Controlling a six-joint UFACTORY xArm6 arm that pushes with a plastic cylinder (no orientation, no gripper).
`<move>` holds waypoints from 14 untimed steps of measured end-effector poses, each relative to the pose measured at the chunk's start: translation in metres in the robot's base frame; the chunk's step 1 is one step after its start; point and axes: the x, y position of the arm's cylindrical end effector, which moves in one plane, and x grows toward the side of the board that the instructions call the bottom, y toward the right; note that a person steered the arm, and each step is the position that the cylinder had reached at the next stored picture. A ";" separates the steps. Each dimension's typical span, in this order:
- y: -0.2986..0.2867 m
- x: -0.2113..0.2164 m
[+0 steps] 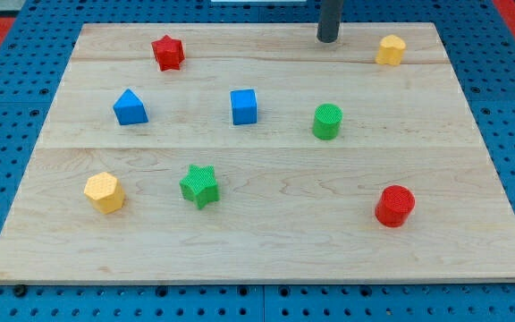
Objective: Move the yellow heart towards the green circle
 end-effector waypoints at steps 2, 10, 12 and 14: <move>-0.007 0.038; 0.162 0.046; 0.104 0.017; 0.056 0.037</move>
